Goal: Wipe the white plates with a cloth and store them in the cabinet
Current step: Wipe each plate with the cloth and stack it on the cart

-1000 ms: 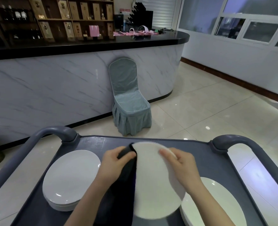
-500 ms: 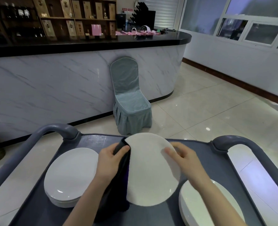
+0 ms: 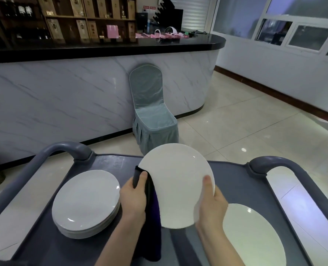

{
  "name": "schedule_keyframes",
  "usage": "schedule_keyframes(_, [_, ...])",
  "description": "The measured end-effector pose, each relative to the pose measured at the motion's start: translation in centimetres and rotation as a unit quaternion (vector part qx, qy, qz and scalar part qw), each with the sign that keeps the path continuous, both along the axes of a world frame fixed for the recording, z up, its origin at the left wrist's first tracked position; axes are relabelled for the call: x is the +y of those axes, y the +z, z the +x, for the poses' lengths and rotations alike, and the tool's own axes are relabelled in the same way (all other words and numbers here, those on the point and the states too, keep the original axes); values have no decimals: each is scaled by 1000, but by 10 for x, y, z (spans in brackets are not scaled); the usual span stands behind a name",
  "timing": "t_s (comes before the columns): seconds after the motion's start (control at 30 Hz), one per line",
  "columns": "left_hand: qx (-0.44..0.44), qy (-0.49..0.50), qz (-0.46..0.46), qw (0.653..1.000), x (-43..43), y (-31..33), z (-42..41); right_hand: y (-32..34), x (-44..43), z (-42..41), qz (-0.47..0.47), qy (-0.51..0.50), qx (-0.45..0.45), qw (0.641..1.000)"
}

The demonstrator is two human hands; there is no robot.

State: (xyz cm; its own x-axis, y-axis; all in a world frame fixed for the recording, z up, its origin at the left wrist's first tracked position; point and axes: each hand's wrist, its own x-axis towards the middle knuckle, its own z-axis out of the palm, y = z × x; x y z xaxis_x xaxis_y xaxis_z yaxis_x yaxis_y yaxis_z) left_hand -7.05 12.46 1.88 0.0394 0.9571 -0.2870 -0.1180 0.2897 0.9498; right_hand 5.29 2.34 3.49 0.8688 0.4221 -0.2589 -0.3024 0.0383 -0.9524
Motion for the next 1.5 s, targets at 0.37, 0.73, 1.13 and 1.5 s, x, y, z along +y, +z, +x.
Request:
schedule_keyframes(0.37, [200, -359, 346, 844, 33, 38, -13, 40, 19, 48, -181, 428, -440, 768])
schedule_keyframes(0.73, [38, -26, 38, 998, 7, -3, -12, 1, 7, 3, -9, 44, -60, 997])
schedule_keyframes(1.13, [221, -381, 315, 841, 43, 43, -20, 39, 13, 40, -129, 437, -381, 805])
schedule_keyframes(1.5, [22, 34, -8, 999, -4, -7, 5, 6, 20, 5, 3, 17, 0, 1000])
